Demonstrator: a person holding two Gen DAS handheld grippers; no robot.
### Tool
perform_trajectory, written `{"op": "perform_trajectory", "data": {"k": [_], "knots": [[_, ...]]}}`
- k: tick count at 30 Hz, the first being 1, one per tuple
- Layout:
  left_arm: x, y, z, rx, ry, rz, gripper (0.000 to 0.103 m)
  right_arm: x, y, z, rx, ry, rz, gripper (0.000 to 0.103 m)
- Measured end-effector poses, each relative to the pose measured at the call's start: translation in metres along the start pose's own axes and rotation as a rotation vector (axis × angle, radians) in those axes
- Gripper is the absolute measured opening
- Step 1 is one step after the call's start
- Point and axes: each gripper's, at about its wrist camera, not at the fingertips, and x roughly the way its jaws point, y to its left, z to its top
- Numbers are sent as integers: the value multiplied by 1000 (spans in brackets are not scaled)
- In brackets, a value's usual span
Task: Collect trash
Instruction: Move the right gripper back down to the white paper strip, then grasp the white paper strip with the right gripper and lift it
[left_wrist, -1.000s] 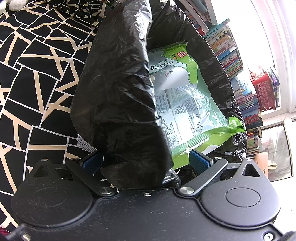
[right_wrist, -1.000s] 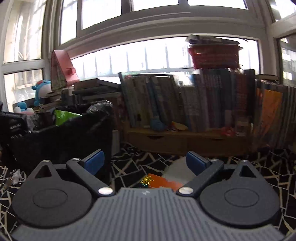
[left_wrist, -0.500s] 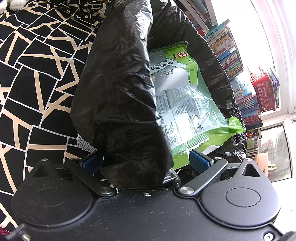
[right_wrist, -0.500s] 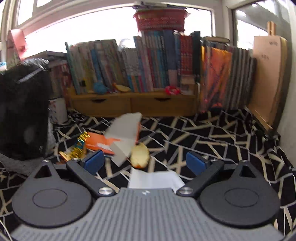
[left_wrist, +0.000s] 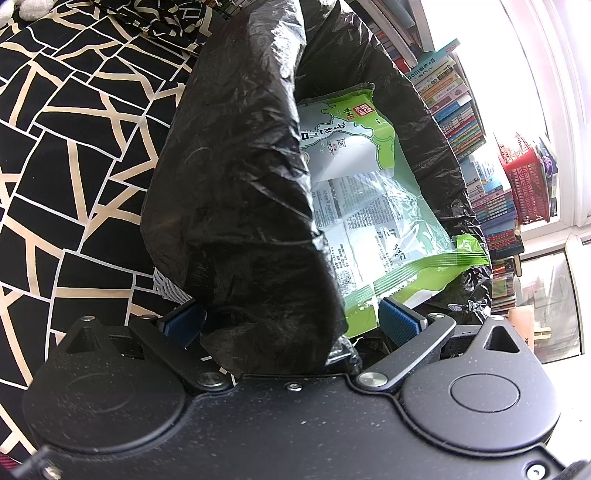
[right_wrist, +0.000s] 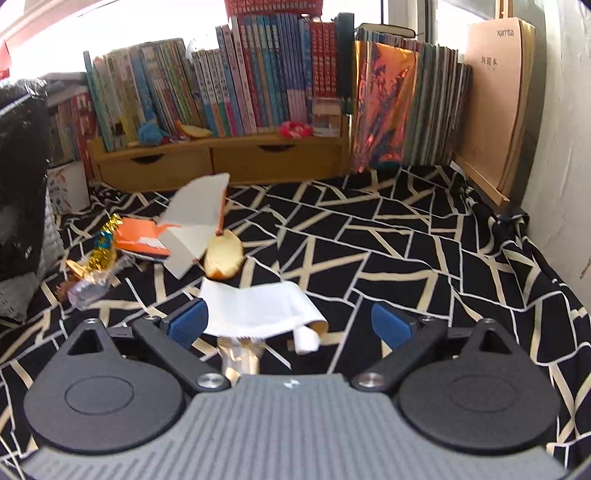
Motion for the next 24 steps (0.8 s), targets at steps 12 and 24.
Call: {"op": "perform_trajectory", "data": {"k": [12,24], "knots": [[0,0,-1,0,-2,-4,100,2,-19,-27,2,48,-35,96],[0,0,0,-9,-6,-4,100,27,-17,-8,60,64,86,91]]}}
